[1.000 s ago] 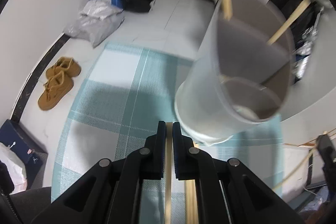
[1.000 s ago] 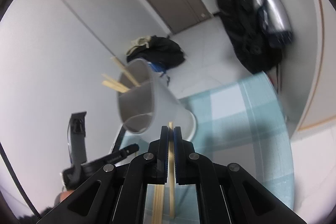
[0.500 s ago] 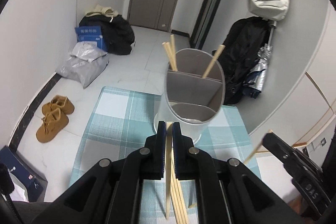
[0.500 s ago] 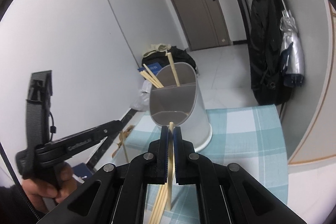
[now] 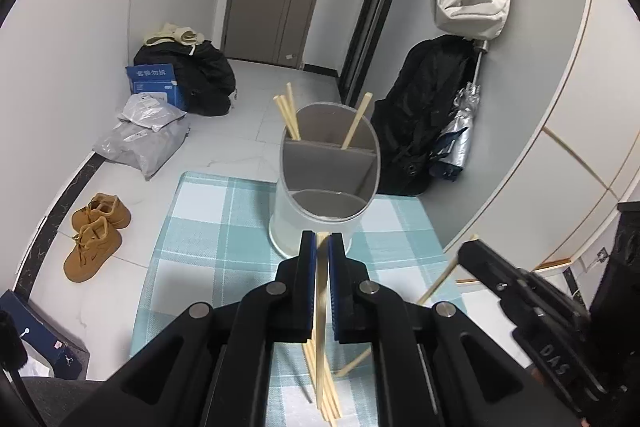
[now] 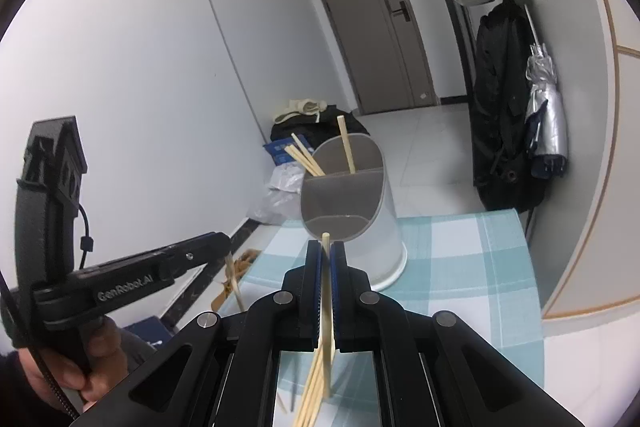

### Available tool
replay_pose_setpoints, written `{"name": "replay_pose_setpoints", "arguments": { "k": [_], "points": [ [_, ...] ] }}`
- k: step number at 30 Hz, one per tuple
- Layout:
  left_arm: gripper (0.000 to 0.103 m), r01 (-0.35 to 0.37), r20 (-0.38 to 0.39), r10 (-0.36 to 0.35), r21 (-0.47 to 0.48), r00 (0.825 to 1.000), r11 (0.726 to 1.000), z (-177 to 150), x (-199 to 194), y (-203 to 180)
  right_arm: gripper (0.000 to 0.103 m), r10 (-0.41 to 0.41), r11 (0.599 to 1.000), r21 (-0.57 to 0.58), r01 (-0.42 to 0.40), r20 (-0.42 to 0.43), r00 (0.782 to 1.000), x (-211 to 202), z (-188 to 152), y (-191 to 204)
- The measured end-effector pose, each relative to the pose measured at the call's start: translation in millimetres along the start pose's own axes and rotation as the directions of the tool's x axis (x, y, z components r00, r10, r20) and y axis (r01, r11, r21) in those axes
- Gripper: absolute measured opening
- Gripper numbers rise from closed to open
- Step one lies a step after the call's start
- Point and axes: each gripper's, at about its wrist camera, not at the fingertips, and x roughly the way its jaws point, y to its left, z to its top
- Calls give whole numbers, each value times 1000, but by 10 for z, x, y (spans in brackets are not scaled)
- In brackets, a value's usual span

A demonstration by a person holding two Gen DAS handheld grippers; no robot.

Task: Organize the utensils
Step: 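Lift both held chopsticks up over the white utensil holder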

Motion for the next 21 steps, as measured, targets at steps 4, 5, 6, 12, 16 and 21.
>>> {"name": "replay_pose_setpoints", "arguments": {
  "k": [4,5,6,12,16,21],
  "points": [
    [3,50,-1,-50,-1,999,999,94,-69,-42,4,0,1000,-19,0,-5,1000,-8,95,56],
    [3,59,3,-59,-4,998,998,128,-84,-47,4,-2,1000,-28,2,-2,1000,-20,123,66],
    [3,67,12,-67,-9,998,998,167,-109,-53,4,3,999,-33,-3,2,1000,-38,159,75],
    [3,122,67,-118,-58,991,991,498,-217,-35,4,22,999,-47,-21,16,1000,-152,378,107],
    [3,136,113,-125,-92,986,986,717,-235,-1,4,31,999,-42,-31,10,999,-146,650,108],
    [3,155,174,-134,-113,976,981,1064,-271,53,4,38,997,-67,-36,35,999,-110,1138,176]
  ]
}}
